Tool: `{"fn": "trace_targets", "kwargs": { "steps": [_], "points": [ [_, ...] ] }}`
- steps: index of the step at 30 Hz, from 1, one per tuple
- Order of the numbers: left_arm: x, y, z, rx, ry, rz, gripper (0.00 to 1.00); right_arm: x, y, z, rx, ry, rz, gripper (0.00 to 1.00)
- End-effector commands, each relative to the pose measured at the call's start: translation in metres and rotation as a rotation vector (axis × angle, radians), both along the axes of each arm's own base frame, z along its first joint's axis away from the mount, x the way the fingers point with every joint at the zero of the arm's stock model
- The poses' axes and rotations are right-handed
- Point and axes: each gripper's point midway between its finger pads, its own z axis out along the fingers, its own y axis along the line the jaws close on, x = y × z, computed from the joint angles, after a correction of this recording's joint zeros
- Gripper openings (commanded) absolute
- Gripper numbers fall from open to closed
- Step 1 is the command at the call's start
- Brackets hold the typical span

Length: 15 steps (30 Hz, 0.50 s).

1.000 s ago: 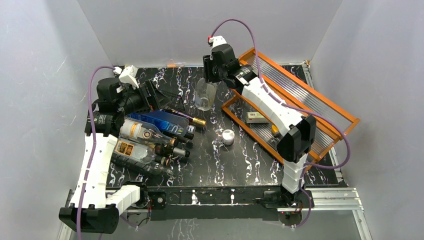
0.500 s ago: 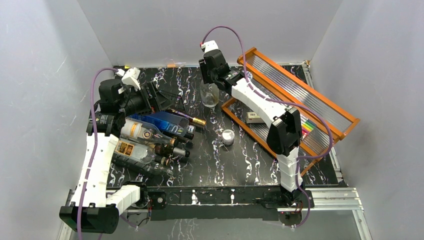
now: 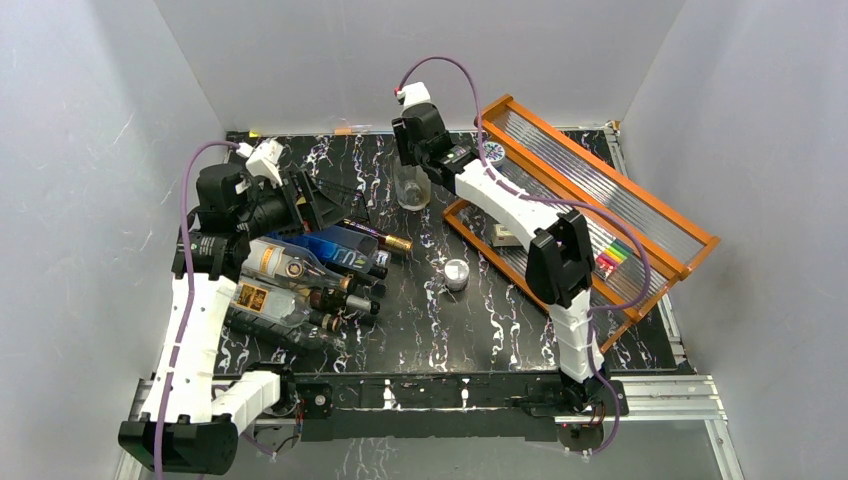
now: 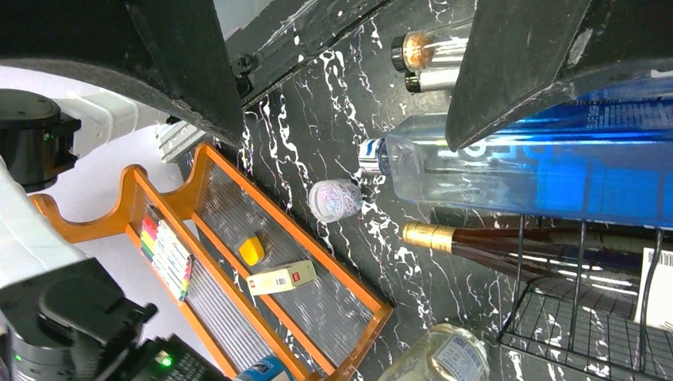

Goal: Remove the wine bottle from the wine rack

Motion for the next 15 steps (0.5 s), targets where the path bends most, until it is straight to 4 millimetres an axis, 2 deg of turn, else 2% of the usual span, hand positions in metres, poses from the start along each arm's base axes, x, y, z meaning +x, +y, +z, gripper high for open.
{"fn": "trace_targets", "kwargs": {
  "steps": [1, 4, 9, 12, 15],
  "points": [
    [-0.019, -0.006, -0.003, -0.018, 0.018, -0.032, 0.98, 0.033, 0.006, 0.108, 0.186, -0.313, -0.072, 0.00],
    [-0.021, -0.006, -0.010, -0.007, 0.025, -0.035, 0.98, 0.043, 0.007, 0.109, 0.163, -0.326, -0.092, 0.00],
    [-0.024, -0.009, -0.010, 0.019, 0.019, -0.048, 0.98, 0.047, 0.007, 0.107, 0.166, -0.329, -0.108, 0.00],
    [-0.025, -0.012, -0.008, 0.034, 0.011, -0.060, 0.98, 0.041, 0.001, 0.108, 0.182, -0.323, -0.123, 0.00],
    [-0.023, -0.013, -0.006, 0.041, 0.005, -0.067, 0.98, 0.030, -0.003, 0.101, 0.207, -0.311, -0.110, 0.00]
  ]
}}
